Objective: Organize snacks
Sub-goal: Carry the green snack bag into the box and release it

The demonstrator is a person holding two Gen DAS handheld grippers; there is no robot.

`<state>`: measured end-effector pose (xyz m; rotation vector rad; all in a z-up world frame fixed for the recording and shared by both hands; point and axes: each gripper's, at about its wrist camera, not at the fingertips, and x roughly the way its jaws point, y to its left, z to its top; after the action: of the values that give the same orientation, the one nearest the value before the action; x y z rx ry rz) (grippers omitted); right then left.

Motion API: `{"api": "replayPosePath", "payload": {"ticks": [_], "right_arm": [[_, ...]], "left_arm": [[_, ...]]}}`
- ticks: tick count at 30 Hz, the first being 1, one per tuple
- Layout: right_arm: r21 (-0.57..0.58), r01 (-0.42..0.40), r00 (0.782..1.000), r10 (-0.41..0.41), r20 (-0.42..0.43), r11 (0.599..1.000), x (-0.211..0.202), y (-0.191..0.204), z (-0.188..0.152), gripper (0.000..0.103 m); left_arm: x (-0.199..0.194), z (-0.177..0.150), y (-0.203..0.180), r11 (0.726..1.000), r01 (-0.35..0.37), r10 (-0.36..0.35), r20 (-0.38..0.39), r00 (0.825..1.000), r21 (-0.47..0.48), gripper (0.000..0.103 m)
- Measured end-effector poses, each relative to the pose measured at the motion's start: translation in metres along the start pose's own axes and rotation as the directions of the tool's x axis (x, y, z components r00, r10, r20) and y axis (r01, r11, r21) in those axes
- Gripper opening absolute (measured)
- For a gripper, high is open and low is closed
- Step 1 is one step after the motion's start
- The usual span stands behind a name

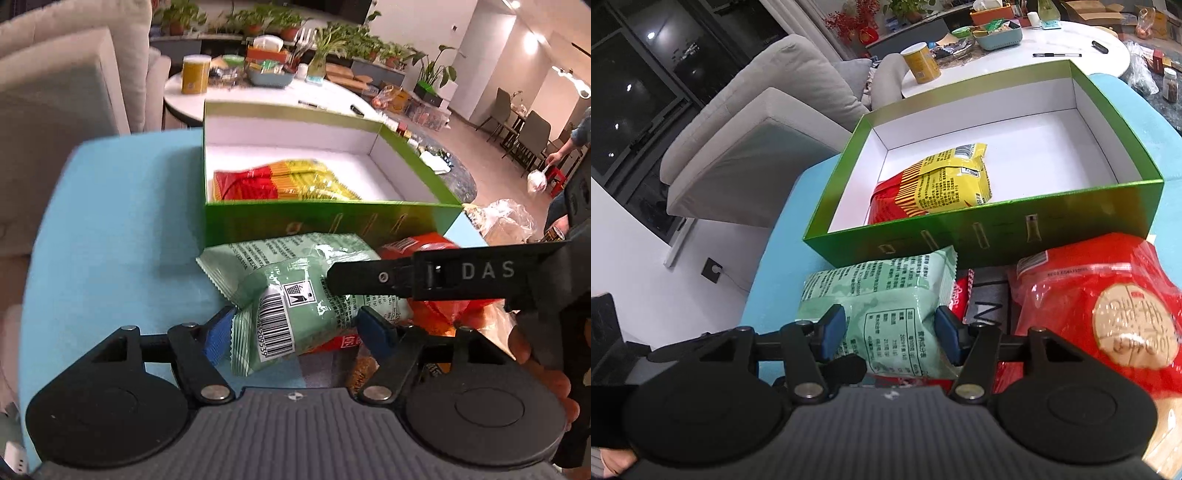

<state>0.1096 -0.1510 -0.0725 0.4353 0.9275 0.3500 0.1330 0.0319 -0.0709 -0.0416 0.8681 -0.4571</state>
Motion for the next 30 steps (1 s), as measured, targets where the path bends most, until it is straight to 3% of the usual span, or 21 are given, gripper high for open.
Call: {"api": "replayPosePath", "payload": {"ticks": [12, 22, 30], "right_arm": [[0.0, -0.039, 0.99, 0.039, 0.132, 0.999, -0.036, 0.011, 0.03, 0.092], [0.012, -0.019, 0.979, 0.016, 0.201, 1.0, -0.028, 0.004, 0.077, 0.092], [0.02, 0.005, 0.983, -0.009, 0.184, 1.0, 0.002, -0.007, 0.102, 0.092]], "left_arm": [[-0.025, 0.045, -0.031, 0.992, -0.05, 0.037, 0.112, 0.993, 0.113, 0.069], [0.006, 0.097, -0.029, 0.989, -0.044, 0.022, 0.146, 0.989, 0.143, 0.074], [0.04, 0.118, -0.013, 0.988, -0.062, 0.044, 0.127, 0.991, 0.142, 0.075]]}}
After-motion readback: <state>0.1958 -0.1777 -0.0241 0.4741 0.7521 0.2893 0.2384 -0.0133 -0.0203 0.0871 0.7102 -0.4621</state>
